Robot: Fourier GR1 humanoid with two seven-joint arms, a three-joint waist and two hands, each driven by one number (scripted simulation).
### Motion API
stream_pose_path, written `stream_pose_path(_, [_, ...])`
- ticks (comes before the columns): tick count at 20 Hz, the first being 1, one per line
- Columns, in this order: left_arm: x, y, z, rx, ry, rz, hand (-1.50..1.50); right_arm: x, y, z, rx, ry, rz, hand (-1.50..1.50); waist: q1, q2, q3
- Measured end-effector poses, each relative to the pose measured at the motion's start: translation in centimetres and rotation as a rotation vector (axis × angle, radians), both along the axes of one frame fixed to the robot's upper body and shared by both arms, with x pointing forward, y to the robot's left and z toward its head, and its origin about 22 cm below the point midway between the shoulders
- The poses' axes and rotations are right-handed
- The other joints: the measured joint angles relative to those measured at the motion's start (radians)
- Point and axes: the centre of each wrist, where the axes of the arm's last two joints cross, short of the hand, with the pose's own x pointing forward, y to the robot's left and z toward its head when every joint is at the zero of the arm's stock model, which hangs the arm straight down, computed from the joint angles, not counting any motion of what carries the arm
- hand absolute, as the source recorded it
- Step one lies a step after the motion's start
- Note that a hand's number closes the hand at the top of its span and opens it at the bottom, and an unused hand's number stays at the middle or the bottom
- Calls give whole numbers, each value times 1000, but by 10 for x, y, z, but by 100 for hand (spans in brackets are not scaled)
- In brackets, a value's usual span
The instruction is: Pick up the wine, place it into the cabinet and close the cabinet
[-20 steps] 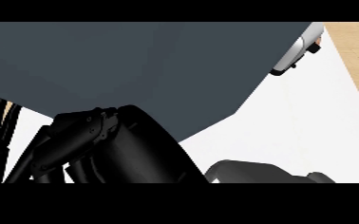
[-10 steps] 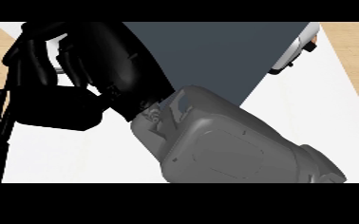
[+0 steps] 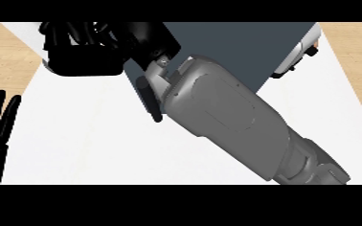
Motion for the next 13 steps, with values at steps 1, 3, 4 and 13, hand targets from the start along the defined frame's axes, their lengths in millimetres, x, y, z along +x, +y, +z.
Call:
stream_pose_path(1, [2, 0, -1, -2, 2, 1, -150, 2, 1, 0, -1, -3, 14, 150, 1, -1, -3])
stream_pose_path(3, [1, -2, -3, -5, 5, -2, -150, 5, 1, 0, -1, 1, 25, 150, 4, -3, -8])
stream_pose_path(4, [2, -2, -3, -2, 3, -4, -150, 7, 3, 0, -7, -6, 40, 150, 10, -4, -12])
stream_pose_path(13, [4, -2, -1, 0, -5, -2, -150, 20, 7, -9, -42, -110, 65, 150, 18, -13, -26])
